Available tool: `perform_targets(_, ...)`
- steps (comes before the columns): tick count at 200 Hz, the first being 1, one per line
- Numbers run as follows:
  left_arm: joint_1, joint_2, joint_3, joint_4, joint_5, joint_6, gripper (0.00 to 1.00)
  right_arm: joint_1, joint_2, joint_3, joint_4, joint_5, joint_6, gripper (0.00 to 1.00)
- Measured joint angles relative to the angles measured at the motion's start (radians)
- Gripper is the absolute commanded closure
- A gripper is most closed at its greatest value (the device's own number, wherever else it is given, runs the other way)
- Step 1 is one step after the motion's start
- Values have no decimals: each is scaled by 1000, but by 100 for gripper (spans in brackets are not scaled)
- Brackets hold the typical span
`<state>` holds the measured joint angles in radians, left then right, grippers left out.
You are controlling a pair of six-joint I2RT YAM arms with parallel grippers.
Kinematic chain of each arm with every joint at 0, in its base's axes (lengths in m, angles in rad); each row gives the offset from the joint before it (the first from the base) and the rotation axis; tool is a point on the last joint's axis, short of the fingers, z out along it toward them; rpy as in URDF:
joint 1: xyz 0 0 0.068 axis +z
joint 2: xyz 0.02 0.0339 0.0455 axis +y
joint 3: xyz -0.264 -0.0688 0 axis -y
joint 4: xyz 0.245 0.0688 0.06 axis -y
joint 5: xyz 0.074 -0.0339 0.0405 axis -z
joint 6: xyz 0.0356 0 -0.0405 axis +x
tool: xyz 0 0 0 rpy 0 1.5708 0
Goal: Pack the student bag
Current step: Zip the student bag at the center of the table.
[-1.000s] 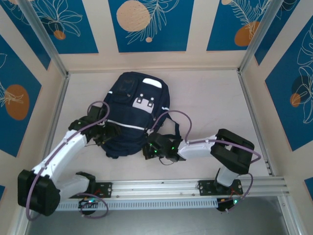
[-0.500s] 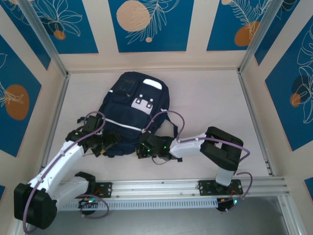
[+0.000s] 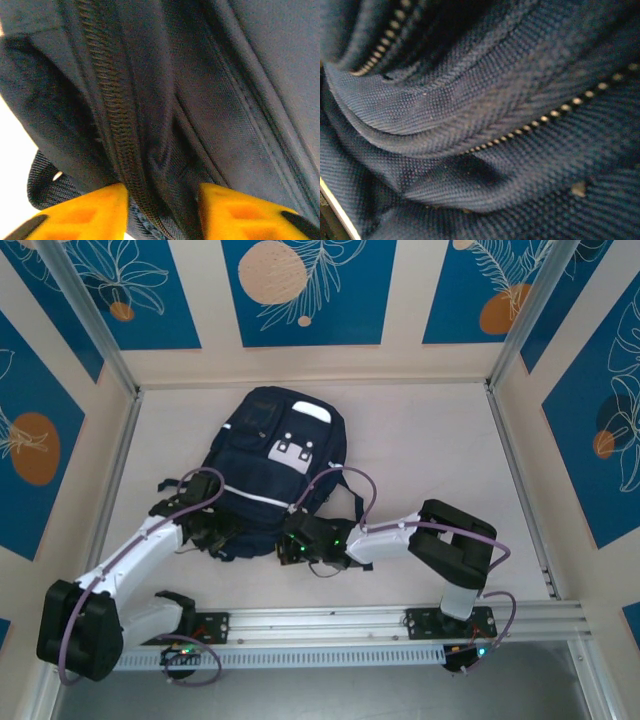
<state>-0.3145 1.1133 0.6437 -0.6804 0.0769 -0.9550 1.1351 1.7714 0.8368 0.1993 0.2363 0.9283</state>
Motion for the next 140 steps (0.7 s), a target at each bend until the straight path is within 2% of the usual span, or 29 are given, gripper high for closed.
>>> perform_targets(13,0,3,0,1,-11,3,100,0,0,0,-8,0,-14,100)
perform_targets(68,0,1,0,5,-26,-1,100,-37,-12,-23,-14,-4,-78,100)
perform_targets(140,0,-11,0,3,-29,8,100,-67,-80,-76,-29,0,-268,100)
